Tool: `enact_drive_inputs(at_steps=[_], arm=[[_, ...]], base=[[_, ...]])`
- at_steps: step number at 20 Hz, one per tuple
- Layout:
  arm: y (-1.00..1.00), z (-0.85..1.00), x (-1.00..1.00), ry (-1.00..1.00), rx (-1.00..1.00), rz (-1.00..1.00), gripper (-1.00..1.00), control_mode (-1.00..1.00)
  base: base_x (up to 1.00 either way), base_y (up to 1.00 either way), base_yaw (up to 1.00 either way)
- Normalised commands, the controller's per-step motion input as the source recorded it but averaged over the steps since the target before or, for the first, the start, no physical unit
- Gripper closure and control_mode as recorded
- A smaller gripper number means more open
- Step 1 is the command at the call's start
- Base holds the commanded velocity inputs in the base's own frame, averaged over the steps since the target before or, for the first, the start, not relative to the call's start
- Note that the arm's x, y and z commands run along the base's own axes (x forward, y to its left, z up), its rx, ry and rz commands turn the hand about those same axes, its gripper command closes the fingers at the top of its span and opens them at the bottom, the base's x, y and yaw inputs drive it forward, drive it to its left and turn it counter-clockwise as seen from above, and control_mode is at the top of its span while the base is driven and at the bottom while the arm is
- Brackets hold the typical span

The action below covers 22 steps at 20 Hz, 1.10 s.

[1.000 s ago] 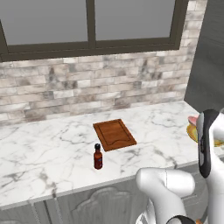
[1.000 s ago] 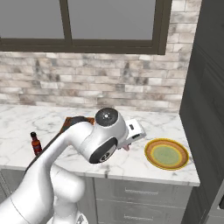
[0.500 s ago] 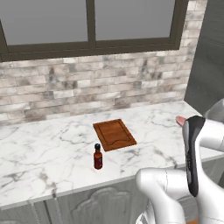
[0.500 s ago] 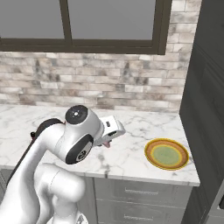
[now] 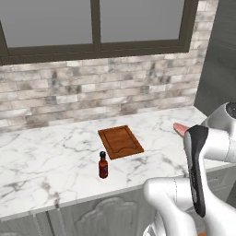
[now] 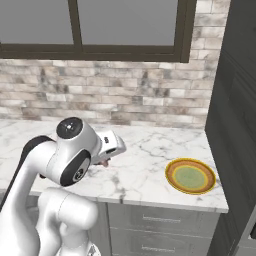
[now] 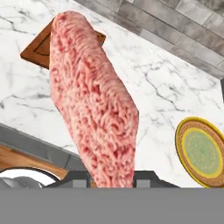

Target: Pick the steak from the plate and place it on the cutting board. Then pick the condiment bottle from the cabinet and place it next to the cutting board.

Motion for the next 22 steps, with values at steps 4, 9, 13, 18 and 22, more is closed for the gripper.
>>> enact_drive_inputs(at_steps=[4, 9, 13, 18, 22], arm=[[0.41, 0.05, -0.05, 0.04, 0.07, 0.05, 1.0, -1.0], [0.44, 0.05, -0.07, 0.03, 0.06, 0.04, 1.0, -1.0], [0.45, 0.01, -0.06, 0.0, 0.04, 0.04, 1.0, -1.0], [0.46, 0.0, -0.02, 0.0, 0.02, 0.03, 1.0, -1.0], [0.38, 0.0, 0.01, 0.0, 0.04, 0.02, 1.0, -1.0]], base=[[0.0, 0.0, 0.0], [0.0, 0.0, 0.0], [0.0, 0.0, 0.0], [0.0, 0.0, 0.0], [0.0, 0.0, 0.0]])
